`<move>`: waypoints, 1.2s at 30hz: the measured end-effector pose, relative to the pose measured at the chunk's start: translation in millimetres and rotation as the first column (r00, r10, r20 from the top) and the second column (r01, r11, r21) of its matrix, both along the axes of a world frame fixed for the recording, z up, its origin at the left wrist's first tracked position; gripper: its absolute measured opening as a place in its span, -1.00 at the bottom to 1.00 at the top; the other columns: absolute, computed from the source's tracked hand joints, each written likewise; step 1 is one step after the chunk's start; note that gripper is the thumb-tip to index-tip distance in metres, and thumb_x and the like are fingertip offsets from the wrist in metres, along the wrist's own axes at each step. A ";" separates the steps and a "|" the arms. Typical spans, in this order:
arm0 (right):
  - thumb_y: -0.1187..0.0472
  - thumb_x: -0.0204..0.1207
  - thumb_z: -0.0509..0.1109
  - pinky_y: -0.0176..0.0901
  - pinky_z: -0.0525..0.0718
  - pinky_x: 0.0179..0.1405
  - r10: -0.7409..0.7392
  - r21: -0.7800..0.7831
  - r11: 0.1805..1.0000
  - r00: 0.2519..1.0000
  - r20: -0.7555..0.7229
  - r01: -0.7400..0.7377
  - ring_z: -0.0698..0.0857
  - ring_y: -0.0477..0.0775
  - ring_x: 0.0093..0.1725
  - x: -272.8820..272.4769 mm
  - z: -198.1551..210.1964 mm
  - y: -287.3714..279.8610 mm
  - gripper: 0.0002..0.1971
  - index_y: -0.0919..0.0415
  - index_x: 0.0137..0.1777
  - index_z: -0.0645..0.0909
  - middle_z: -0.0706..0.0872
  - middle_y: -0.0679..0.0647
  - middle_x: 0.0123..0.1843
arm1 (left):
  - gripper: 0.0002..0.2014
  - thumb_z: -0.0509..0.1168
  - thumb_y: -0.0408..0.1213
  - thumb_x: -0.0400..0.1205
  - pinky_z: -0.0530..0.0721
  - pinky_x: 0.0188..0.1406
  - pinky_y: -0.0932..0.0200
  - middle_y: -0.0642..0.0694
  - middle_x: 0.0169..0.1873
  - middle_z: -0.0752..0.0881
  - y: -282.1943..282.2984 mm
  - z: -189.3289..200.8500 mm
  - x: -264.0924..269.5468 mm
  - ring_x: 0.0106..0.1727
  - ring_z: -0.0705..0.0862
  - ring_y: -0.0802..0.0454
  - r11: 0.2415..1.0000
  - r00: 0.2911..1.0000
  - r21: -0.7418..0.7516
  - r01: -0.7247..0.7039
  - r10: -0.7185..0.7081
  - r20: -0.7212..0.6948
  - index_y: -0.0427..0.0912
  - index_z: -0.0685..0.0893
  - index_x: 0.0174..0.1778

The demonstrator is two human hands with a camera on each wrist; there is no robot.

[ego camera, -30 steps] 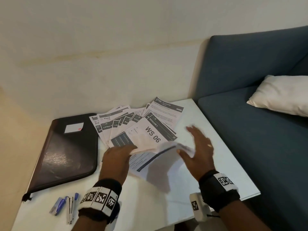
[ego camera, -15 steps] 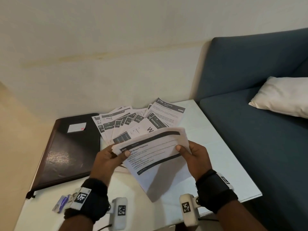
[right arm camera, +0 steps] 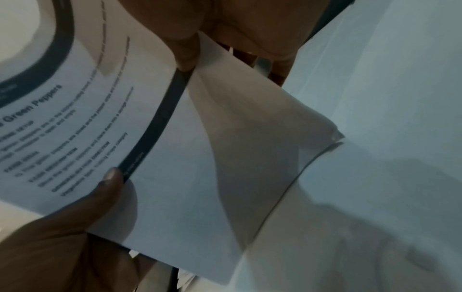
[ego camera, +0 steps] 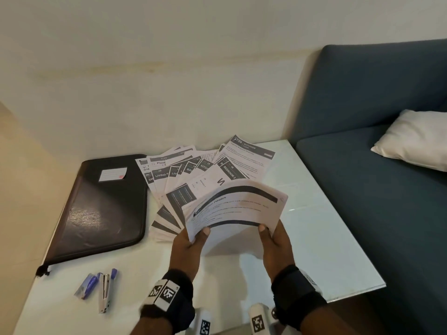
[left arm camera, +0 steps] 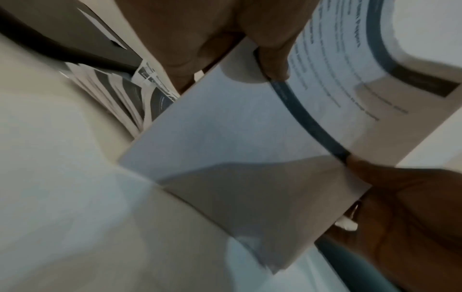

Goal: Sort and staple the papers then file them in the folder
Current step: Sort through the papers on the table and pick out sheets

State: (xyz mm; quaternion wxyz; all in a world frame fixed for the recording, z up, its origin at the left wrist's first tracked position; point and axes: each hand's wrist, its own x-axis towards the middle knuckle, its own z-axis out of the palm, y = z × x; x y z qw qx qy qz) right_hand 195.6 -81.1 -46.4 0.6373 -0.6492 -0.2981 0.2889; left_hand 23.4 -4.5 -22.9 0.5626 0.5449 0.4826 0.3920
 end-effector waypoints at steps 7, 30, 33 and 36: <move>0.08 0.59 0.20 -0.20 0.72 0.03 -0.027 0.005 1.000 0.999 0.025 0.027 0.70 -0.11 0.09 -0.5 -10.6 1.2 -0.78 -0.15 0.16 0.57 0.73 -0.18 0.04 | -0.80 0.33 -0.27 0.69 0.66 0.08 0.26 0.13 0.08 0.72 1.9 -12.9 5.9 0.15 0.65 0.22 1.000 1.000 0.000 0.000 0.000 0.016 0.13 0.60 0.15; 0.25 0.69 0.23 -0.04 0.49 -0.16 0.138 -0.189 0.975 0.987 0.083 -0.120 0.48 0.09 -0.27 -11.1 10.7 22.6 -0.71 0.18 -0.30 0.49 0.55 0.00 -0.38 | -0.82 0.23 -0.16 0.75 0.79 -0.02 0.07 0.02 0.02 0.84 -3.4 40.1 -50.3 -0.02 0.83 0.03 0.985 0.991 -0.110 -0.134 0.132 -0.031 -0.01 0.69 0.19; 0.10 0.58 0.26 -0.04 0.49 -0.19 0.232 -0.168 0.962 0.969 0.091 -0.214 0.49 0.06 -0.27 -41.2 18.1 29.6 -0.73 0.25 -0.28 0.54 0.57 0.01 -0.36 | -0.79 0.24 -0.17 0.75 0.79 -0.05 0.08 -0.03 0.03 0.85 -8.3 48.6 -87.3 -0.01 0.83 -0.02 0.969 0.976 -0.120 -0.217 0.217 -0.018 -0.08 0.69 0.24; 0.11 0.59 0.27 -0.04 0.55 -0.10 0.291 -0.138 0.951 0.951 0.108 -0.275 0.58 0.09 -0.18 -70.7 25.1 38.4 -0.76 0.27 -0.18 0.62 0.69 0.10 -0.24 | -0.77 0.30 -0.21 0.72 0.72 0.20 -0.24 -0.06 0.09 0.83 -12.1 50.5 -123.8 0.09 0.80 -0.14 0.961 0.976 -0.175 -0.215 0.218 -0.003 -0.07 0.68 0.29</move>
